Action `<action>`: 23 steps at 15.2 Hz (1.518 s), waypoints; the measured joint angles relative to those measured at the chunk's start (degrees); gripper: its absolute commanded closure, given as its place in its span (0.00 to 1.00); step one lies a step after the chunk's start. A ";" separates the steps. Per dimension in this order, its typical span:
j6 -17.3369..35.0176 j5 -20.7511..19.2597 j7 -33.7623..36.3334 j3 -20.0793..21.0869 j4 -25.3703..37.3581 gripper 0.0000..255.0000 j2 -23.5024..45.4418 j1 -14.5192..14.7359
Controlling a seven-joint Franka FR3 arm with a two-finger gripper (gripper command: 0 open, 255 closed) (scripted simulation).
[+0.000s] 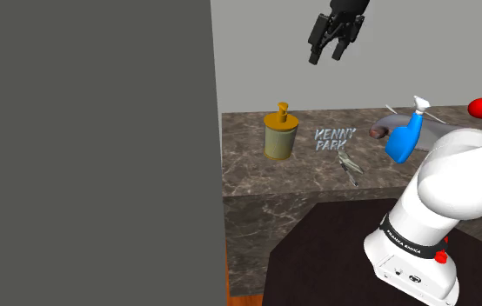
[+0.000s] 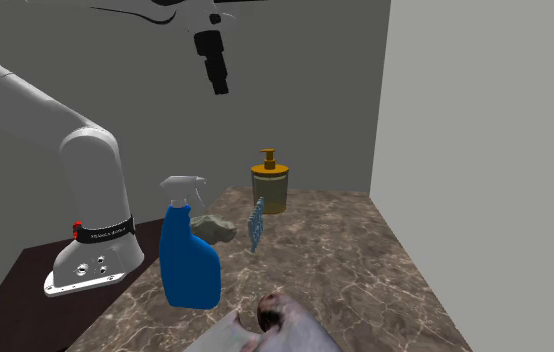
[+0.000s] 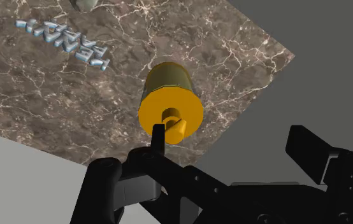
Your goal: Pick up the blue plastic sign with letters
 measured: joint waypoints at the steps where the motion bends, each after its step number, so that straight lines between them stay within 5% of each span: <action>1: 0.00 0.00 0.00 0.00 0.00 0.00 0.00 0.00; 12: 9.23 -8.26 -27.24 -16.80 -17.68 0.00 -10.00 1.99; 23: 21.57 -19.79 -59.98 -42.48 -21.07 0.00 -2.49 6.74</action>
